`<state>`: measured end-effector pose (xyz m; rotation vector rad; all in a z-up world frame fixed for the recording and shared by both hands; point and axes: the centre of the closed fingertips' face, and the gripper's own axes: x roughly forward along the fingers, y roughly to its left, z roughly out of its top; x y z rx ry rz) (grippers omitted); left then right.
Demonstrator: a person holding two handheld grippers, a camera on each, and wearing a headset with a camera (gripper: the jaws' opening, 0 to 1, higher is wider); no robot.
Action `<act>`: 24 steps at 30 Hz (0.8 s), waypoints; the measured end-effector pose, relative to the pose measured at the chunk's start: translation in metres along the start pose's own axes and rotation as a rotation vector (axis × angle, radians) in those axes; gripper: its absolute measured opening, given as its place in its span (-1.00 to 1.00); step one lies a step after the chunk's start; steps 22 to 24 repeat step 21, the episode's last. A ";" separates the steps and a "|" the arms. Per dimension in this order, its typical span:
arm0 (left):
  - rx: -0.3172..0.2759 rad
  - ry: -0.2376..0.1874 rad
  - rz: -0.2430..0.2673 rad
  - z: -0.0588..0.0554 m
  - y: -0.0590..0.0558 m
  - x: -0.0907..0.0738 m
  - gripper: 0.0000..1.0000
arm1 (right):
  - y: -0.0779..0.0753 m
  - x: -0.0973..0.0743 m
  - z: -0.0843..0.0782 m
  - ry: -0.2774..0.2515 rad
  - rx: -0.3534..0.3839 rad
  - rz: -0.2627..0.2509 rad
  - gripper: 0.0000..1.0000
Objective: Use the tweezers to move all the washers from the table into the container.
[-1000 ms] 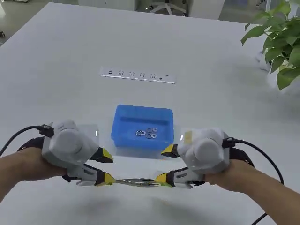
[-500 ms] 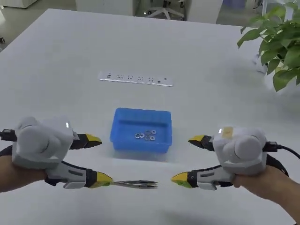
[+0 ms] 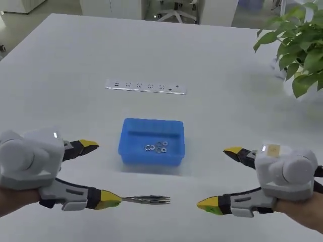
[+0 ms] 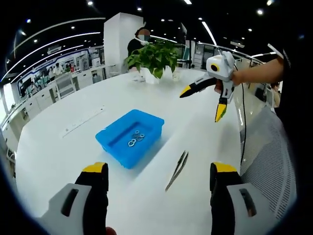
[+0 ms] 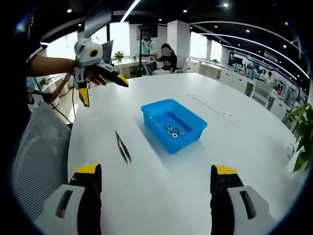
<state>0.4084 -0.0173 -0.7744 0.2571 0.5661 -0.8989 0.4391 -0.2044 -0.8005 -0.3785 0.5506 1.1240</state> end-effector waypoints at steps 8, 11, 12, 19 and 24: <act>-0.010 0.008 0.030 0.004 0.005 -0.006 0.98 | -0.001 -0.008 -0.002 -0.012 0.013 -0.019 1.00; -0.007 0.006 0.031 0.004 0.004 -0.008 0.98 | 0.001 -0.011 -0.003 -0.016 0.031 -0.022 1.00; -0.008 0.008 0.031 0.004 0.004 -0.008 0.98 | 0.002 -0.012 -0.003 -0.014 0.035 -0.018 1.00; 0.013 0.045 0.031 -0.003 0.003 -0.009 0.99 | 0.006 -0.013 -0.009 -0.001 0.034 -0.011 1.00; 0.017 0.054 0.027 -0.004 0.002 -0.009 0.99 | 0.007 -0.013 -0.010 0.000 0.034 -0.008 1.00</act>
